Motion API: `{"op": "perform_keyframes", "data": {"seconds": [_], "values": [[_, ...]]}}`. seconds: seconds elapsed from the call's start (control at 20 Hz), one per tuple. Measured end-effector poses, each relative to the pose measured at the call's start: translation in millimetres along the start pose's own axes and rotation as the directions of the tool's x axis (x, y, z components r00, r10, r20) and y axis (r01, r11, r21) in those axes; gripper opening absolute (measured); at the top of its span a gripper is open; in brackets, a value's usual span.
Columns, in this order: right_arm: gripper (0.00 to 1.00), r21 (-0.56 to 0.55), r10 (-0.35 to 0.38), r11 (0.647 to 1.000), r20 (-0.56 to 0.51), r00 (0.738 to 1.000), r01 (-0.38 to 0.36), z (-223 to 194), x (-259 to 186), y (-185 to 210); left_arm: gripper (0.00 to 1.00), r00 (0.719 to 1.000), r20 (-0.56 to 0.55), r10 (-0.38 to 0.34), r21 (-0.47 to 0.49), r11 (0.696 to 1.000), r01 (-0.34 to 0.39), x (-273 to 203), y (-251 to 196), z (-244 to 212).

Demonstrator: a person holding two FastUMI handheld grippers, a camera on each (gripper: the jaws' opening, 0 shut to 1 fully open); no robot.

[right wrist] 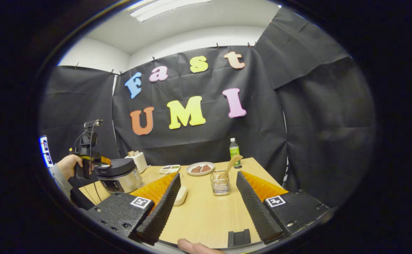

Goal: Close the left gripper, press the button to open the rice cooker; take a wooden spoon from the chopstick holder with the right hand, scoop a spoonful of rice and pour it into the rice cooker, then put the wooden spoon back into the chopstick holder.

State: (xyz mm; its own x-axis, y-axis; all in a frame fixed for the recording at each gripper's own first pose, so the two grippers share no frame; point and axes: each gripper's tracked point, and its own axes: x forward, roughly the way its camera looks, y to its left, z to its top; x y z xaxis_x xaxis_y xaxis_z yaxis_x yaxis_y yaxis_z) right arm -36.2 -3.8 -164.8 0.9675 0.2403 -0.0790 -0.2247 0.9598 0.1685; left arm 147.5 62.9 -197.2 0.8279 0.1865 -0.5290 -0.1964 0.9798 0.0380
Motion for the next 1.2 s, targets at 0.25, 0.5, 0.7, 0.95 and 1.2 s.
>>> {"op": "perform_keyframes", "data": {"seconds": [0.25, 0.5, 0.7, 0.95, 1.2], "values": [[1.0, 0.016, 0.02, 1.0, -0.025, 0.999, -0.019, -5, 1, 11, 0.95, 1.0, 0.022, -0.017, 0.004, 1.0, 0.017, -18, -7, -10], [1.0, -0.005, 0.119, 0.993, -0.016, 0.993, -0.119, 9, -13, 70, 0.96, 0.988, 0.152, -0.003, 0.0, 1.0, 0.004, -18, -7, -12], [1.0, -0.072, 0.142, 0.987, -0.022, 0.99, -0.143, 4, -17, 96, 0.96, 0.981, 0.19, -0.029, -0.023, 0.999, 0.034, -17, -8, -16], [0.98, -0.103, 0.117, 0.987, -0.036, 0.992, -0.12, -1, -9, 98, 0.95, 0.965, 0.259, -0.039, 0.03, 0.999, 0.032, -34, 2, -15], [1.0, -0.084, 0.076, 0.993, -0.061, 0.995, -0.081, -9, 9, 90, 0.95, 0.955, 0.292, -0.058, -0.012, 0.998, 0.065, -78, 17, -20]]}}
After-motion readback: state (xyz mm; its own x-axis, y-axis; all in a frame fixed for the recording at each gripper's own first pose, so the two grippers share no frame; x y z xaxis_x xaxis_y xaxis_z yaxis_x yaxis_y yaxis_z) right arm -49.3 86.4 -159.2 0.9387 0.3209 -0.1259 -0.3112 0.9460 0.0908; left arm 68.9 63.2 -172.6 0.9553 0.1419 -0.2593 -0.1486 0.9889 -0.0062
